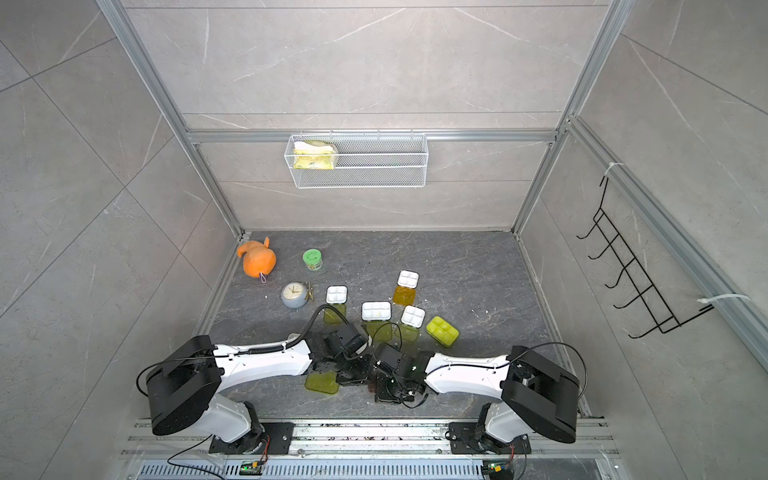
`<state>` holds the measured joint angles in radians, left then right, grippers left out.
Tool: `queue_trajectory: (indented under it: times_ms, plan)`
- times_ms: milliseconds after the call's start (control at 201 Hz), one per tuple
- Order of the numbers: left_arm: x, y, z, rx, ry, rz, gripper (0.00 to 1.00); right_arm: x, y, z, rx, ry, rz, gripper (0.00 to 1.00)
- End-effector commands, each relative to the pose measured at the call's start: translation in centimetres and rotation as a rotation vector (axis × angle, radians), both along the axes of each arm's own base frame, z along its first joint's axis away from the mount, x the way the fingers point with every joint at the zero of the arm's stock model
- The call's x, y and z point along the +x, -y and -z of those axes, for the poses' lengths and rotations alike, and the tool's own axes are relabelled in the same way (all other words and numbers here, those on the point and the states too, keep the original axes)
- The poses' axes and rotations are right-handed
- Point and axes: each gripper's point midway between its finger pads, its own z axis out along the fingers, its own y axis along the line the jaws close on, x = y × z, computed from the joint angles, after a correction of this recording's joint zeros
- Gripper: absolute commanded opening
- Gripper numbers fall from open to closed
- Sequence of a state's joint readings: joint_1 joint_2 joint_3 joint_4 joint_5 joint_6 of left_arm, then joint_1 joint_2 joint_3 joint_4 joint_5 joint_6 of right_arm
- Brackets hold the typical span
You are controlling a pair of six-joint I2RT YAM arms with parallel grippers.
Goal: Close pillboxes
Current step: Close the lid on the pillbox.
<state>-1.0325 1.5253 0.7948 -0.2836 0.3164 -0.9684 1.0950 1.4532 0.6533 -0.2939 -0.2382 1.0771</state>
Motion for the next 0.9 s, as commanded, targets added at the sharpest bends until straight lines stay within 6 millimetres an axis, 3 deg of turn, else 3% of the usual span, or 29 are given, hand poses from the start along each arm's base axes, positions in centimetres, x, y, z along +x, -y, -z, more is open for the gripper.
queue_trajectory:
  times_ms: [0, 891]
  plan:
    - [-0.1, 0.4, -0.7, -0.030, 0.008, 0.024, 0.00, 0.2, 0.7, 0.9, -0.028, 0.007, -0.002, 0.00]
    - [-1.5, -0.2, 0.8, -0.023, -0.007, 0.030, 0.00, 0.2, 1.3, 1.1, -0.034, 0.006, 0.037, 0.00]
